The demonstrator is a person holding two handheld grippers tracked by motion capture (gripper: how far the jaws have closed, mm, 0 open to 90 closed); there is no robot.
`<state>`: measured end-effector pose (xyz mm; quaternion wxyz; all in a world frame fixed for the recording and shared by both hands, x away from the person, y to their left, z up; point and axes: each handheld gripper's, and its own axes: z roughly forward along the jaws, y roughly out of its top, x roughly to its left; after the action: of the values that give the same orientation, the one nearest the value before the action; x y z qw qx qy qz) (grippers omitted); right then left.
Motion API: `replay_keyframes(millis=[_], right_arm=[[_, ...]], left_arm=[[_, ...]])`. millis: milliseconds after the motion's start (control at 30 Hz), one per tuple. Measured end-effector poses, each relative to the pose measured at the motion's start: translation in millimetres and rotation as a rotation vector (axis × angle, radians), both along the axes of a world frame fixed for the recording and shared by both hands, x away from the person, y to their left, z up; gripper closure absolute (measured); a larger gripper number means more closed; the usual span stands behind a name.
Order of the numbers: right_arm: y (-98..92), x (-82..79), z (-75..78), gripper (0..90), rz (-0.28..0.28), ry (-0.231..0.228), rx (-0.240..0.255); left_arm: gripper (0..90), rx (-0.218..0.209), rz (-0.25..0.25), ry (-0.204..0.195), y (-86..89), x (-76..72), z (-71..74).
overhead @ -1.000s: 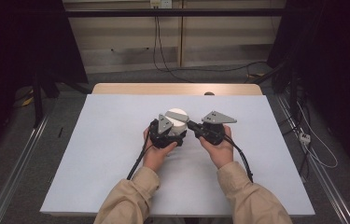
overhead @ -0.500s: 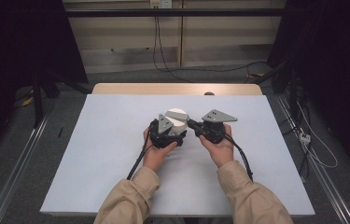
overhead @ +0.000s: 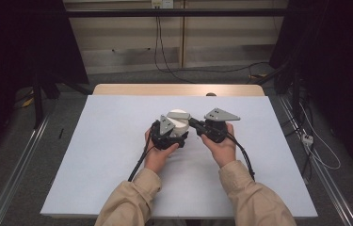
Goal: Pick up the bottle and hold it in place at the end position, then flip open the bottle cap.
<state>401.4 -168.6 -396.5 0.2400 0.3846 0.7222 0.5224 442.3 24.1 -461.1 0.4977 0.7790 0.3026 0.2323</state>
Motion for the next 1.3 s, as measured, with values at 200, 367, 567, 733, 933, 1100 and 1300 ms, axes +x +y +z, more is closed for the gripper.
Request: replay_keyframes(millis=[200,367,567,733,933,1100,1300], right_arm=[[2.3,1.1,4.3,90.0,0.004,-0.009,-0.005],[4.0,2.3,7.1,90.0,0.007,-0.014,-0.005],[4.2,2.8,8.0,90.0,0.008,-0.013,-0.005],[4.8,4.1,9.1,90.0,0.008,-0.016,-0.009],[5.9,5.7,11.4,90.0,0.007,-0.019,-0.008],[6.8,7.0,11.5,90.0,0.009,-0.016,-0.009],[8.1,8.8,14.6,90.0,0.012,-0.019,-0.006]], left_arm=[[18.9,0.0,-0.001,-0.001,-0.5,-0.2,-0.1],[18.9,0.0,0.0,-0.002,-0.7,-0.1,-0.2],[19.0,0.006,0.0,-0.005,-0.8,0.0,-0.1],[19.0,0.003,0.001,0.0,-0.7,0.4,-0.1],[18.9,0.003,0.002,0.002,-1.0,0.2,-0.2],[18.9,0.001,0.0,0.009,-0.6,0.5,0.0],[19.0,0.005,0.001,0.001,-1.4,-0.1,-0.2]])
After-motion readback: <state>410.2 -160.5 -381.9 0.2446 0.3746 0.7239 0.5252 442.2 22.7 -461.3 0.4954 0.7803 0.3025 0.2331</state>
